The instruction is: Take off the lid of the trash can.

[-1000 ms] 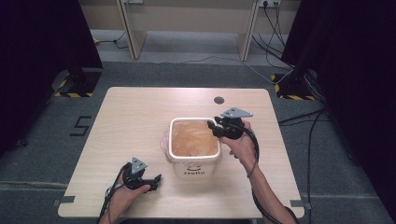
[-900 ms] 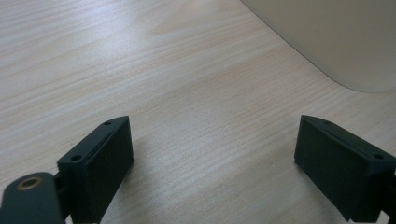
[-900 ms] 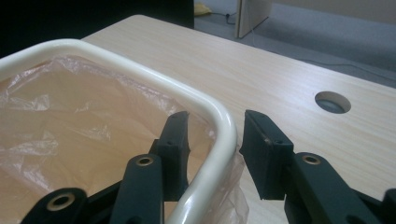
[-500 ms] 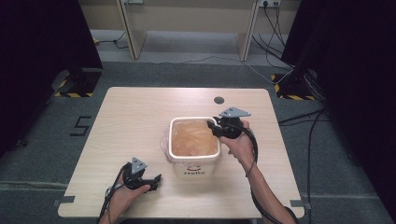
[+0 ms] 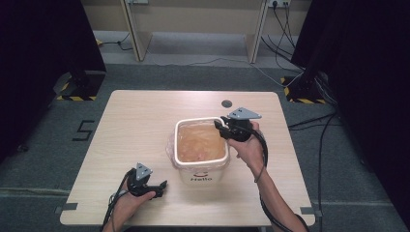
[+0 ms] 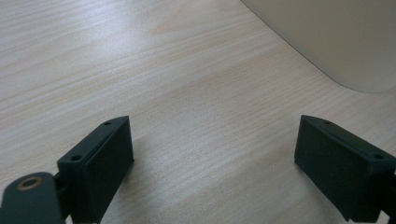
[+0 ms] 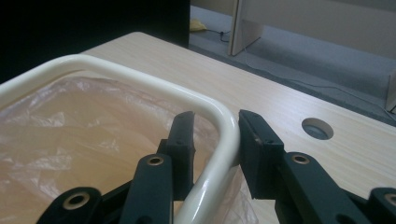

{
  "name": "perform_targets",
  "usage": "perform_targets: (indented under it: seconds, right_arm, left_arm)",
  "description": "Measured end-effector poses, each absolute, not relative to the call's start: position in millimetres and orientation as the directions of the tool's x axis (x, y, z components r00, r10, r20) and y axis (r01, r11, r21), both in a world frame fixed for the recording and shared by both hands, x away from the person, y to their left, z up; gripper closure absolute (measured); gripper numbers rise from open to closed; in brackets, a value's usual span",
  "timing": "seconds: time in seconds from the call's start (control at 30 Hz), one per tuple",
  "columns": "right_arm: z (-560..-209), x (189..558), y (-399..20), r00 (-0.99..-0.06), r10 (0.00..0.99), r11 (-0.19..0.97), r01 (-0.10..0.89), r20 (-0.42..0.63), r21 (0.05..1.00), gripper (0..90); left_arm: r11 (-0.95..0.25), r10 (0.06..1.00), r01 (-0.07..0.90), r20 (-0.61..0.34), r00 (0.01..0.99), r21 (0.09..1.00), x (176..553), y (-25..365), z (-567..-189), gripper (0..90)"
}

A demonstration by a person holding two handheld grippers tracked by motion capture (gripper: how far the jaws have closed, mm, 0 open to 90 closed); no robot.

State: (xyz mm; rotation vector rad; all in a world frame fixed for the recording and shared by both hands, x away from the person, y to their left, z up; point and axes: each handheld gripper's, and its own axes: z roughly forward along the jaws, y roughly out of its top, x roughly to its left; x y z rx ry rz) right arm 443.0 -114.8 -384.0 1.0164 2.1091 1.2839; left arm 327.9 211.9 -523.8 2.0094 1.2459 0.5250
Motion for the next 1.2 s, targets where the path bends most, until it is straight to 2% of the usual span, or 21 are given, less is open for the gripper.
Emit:
perform_targets:
  seconds: [0.4,0.8,1.2]
  right_arm:
    - [-377,443,-119,-0.630,0.775,0.246,0.354,0.036,0.902,67.4]
    - [-369,443,-124,-0.630,0.775,0.222,0.334,0.042,0.916,67.4]
    - [-361,438,-145,-0.607,0.793,0.178,0.321,0.057,0.930,67.4]
  left_arm:
    - [-0.289,0.891,0.604,-0.023,0.454,0.742,328,212,-524,10.8]
    - [-0.288,0.891,0.605,-0.024,0.453,0.743,328,212,-524,10.8]
    - [-0.289,0.891,0.605,-0.024,0.454,0.742,328,212,-524,10.8]
